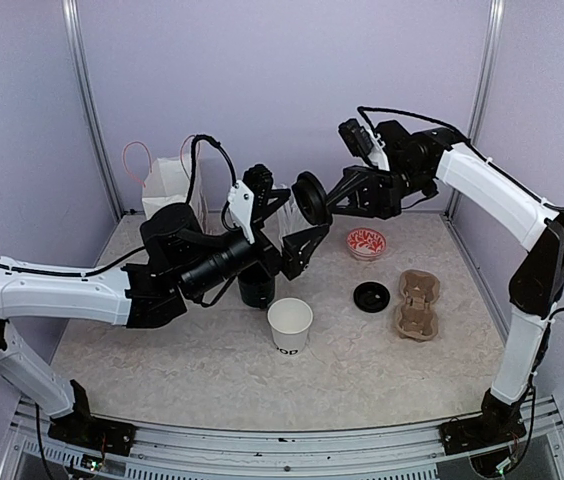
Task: Pack the takeout coffee
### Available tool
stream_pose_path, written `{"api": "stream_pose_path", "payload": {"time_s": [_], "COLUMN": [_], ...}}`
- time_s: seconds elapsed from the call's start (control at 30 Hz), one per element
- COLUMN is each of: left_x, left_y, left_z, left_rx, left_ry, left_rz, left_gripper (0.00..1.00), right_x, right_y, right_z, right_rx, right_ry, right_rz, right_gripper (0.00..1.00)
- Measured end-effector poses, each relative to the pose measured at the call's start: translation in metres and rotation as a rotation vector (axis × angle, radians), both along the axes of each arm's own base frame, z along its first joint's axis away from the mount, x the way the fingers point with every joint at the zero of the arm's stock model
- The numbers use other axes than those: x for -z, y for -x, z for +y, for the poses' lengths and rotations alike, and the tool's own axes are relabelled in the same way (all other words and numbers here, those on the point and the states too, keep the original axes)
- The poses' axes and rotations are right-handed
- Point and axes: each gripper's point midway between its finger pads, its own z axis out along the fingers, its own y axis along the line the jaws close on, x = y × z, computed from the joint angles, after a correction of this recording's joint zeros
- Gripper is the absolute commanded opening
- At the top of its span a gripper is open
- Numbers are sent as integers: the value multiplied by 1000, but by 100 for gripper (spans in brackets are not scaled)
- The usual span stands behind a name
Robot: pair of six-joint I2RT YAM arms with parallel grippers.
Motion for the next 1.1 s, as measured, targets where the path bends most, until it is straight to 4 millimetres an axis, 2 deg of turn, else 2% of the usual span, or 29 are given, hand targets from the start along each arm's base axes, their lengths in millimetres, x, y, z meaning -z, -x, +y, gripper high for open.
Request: {"api": "stream_pose_path", "payload": {"time_s": [0.13, 0.57, 0.67, 0.73, 0.83, 0.93, 1.0, 1.1], "left_x": [3, 2, 3, 4, 5, 8, 12, 19], "left_y": [-3, -5, -5, -5, -6, -6, -7, -8], "left_z": [-1, -1, -1, -1, -1, -2, -1, 3], "left_rx": [8, 83, 96, 100, 103, 105, 102, 80], "left_ry": [1, 17, 16, 15, 17, 11, -6, -43], "left_rz": [5, 24, 28, 32, 39, 55, 72, 110], "left_gripper": [93, 73, 71, 71, 71, 71, 71, 72], "right_x": [2, 3, 4, 5, 6, 10, 15, 30], "right_y": [4, 8, 8, 8, 8, 7, 3, -7], "right_z": [2, 4, 4, 4, 4, 4, 1, -7], "right_rx": [-9, -21, -22, -22, -21, -11, 8, 61], "right_ry": [3, 6, 6, 9, 12, 28, 46, 87], "right_rz": [6, 12, 15, 18, 21, 18, 15, 9], "right_gripper": [4, 5, 6, 10, 24, 33, 41, 46]}}
